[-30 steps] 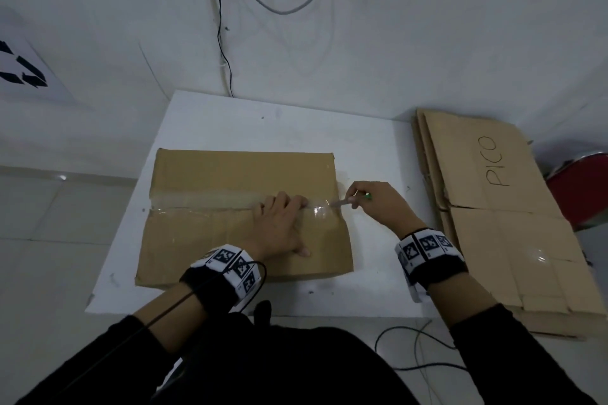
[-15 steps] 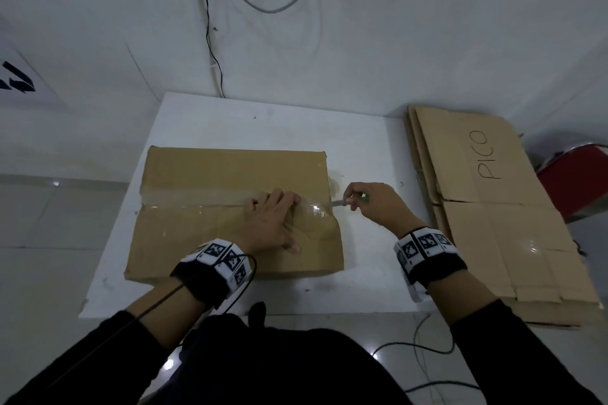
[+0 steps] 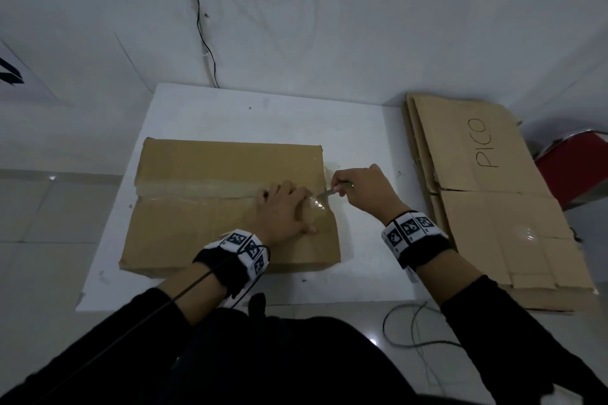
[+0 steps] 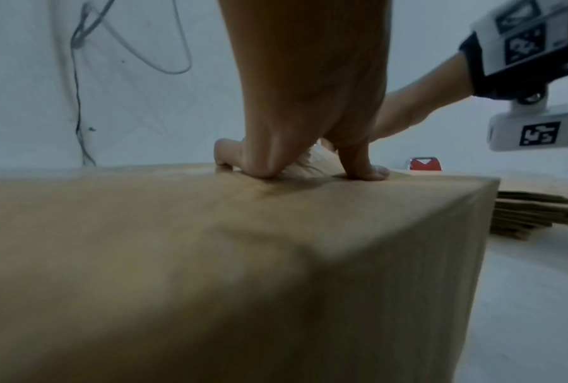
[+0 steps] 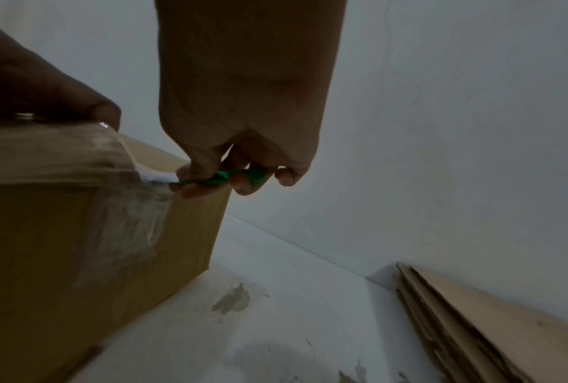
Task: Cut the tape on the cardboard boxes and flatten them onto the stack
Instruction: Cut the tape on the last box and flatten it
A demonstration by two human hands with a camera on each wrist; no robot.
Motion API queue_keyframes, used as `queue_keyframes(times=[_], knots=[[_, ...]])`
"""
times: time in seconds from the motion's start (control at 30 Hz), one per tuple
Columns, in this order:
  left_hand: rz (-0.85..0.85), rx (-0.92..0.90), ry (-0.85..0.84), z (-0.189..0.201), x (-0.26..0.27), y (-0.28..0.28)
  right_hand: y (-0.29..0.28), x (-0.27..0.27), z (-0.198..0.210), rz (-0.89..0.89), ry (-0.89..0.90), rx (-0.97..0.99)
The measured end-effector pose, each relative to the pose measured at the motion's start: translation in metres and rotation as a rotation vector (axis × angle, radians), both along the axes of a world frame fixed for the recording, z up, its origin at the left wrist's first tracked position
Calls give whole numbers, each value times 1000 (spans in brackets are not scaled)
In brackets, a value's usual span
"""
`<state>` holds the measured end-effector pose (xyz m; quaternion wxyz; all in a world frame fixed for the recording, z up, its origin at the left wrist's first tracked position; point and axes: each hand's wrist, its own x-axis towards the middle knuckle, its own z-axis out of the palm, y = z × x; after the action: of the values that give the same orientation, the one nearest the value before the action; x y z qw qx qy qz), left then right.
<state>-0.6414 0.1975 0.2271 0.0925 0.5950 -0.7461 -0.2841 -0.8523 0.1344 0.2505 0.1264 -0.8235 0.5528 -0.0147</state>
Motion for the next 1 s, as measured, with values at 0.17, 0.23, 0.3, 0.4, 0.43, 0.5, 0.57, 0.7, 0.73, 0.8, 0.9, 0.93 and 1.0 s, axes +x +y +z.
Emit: queue_keyframes(times=[0.17,0.23,0.3,0.4,0.43,0.5,0.57,0.7,0.73,0.8,0.9,0.93,1.0], knots=[[-25,-14,-5,1,1,1,3,-18,-1,-90,-102,82],[-63,-15,4,1,0,1,5,-13,-3,-81,-90,82],[-80,-1,31,1,1,-2,5,-7,-2,-69,-105,86],[12,86,66,0,-1,-7,8,-9,-2,-87,-154,125],[65,100,74,1,-4,-7,10,-10,-2,-89,-153,126],[161,75,65,1,-12,-7,15,-11,-5,-86,-147,109],[214,25,42,1,-19,-2,18,-11,-7,-88,-147,88],[200,-44,71,-4,-21,8,21,-6,-4,-81,-173,81],[193,-46,81,-5,-21,9,21,-3,-4,-77,-165,88],[184,-47,103,-4,-19,10,21,-1,-4,-76,-141,104],[179,-60,154,-5,-18,12,20,-6,1,-91,-185,205],[171,-69,170,-6,-18,14,20,-8,3,-99,-202,248],[161,-100,179,-7,-18,15,20,-4,3,-100,-217,276]])
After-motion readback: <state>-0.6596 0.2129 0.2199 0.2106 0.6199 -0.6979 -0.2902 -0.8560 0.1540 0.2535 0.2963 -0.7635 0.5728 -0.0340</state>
